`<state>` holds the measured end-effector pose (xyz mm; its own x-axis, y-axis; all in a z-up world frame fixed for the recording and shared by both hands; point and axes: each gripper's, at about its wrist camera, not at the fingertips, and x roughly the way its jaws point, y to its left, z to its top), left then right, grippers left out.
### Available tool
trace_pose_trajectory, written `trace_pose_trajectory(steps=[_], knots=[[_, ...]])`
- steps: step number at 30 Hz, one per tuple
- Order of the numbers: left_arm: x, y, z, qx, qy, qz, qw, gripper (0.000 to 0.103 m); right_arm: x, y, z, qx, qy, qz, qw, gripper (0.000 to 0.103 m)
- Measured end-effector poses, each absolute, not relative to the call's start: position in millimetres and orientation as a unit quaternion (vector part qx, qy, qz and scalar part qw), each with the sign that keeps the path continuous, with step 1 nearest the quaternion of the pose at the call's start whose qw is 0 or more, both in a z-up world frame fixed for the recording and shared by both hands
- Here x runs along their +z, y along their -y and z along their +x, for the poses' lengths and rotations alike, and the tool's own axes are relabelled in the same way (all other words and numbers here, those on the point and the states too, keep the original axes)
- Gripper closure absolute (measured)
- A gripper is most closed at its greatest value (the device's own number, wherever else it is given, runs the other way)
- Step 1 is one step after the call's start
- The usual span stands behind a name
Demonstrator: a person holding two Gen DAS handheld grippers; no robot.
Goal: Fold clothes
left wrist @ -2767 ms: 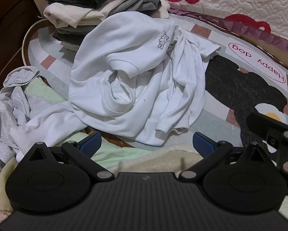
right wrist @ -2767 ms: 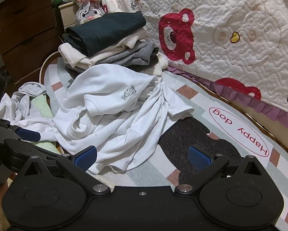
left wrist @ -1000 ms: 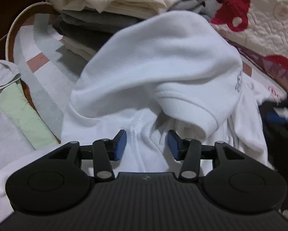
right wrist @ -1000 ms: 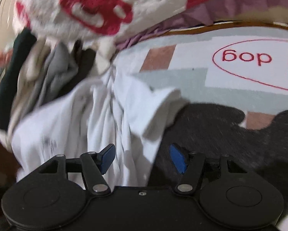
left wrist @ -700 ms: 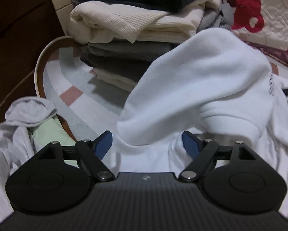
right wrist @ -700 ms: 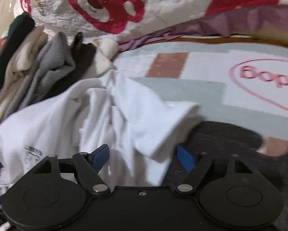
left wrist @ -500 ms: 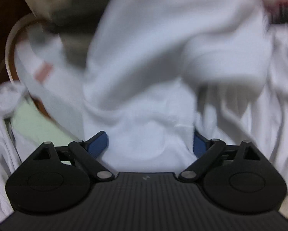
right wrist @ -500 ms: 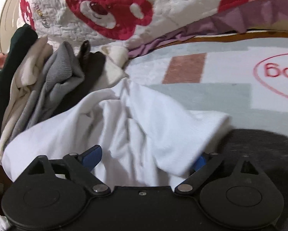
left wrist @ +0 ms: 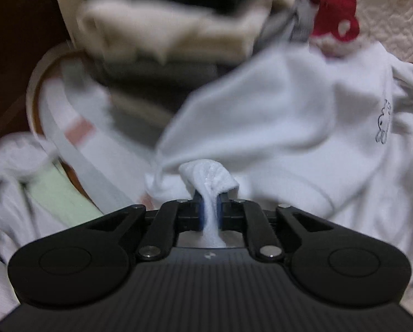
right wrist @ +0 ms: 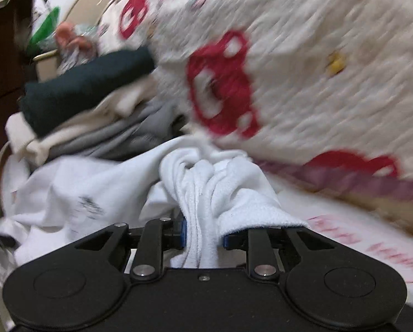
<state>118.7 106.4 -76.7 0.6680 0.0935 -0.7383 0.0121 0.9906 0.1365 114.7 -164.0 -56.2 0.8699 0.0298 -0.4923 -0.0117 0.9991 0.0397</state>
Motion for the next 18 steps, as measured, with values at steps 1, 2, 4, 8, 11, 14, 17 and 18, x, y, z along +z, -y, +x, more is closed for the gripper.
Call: trace_pose_trajectory(steps=[1, 2, 4, 8, 11, 14, 17, 18], knots=[[-72.2, -103.5, 116.7, 0.024, -0.395, 0.074, 0.915, 0.095, -50.3, 172.9, 108.6, -0.001, -0.248, 0.020, 0.968, 0.078], [-70.3, -100.9, 116.2, 0.020, -0.386, 0.080, 0.919, 0.095, -44.3, 182.3, 101.4, -0.013, -0.241, 0.021, 0.970, 0.078], [-68.5, -93.9, 115.2, 0.010, -0.372, 0.087, 0.924, 0.096, -35.0, 199.5, 89.9, -0.031, -0.231, 0.019, 0.972, 0.078], [-67.7, -74.8, 109.7, -0.011, -0.355, 0.085, 0.931, 0.096, -28.4, 228.5, 67.1, -0.065, -0.215, 0.003, 0.974, 0.078], [-57.0, -59.7, 105.1, -0.011, -0.349, 0.089, 0.933, 0.097, -22.0, 247.7, 47.9, -0.088, -0.202, -0.008, 0.975, 0.079], [-22.3, -39.0, 95.1, -0.006, -0.333, 0.095, 0.938, 0.097, -10.5, 267.6, 25.6, -0.118, -0.185, -0.033, 0.975, 0.079], [30.8, -13.3, 75.6, -0.046, -0.260, 0.107, 0.959, 0.097, 9.5, 299.3, 1.6, -0.143, -0.175, -0.016, 0.974, 0.079], [31.4, -7.0, 75.5, -0.057, -0.257, 0.100, 0.959, 0.097, 17.4, 313.9, -7.9, -0.159, -0.168, -0.008, 0.973, 0.079]])
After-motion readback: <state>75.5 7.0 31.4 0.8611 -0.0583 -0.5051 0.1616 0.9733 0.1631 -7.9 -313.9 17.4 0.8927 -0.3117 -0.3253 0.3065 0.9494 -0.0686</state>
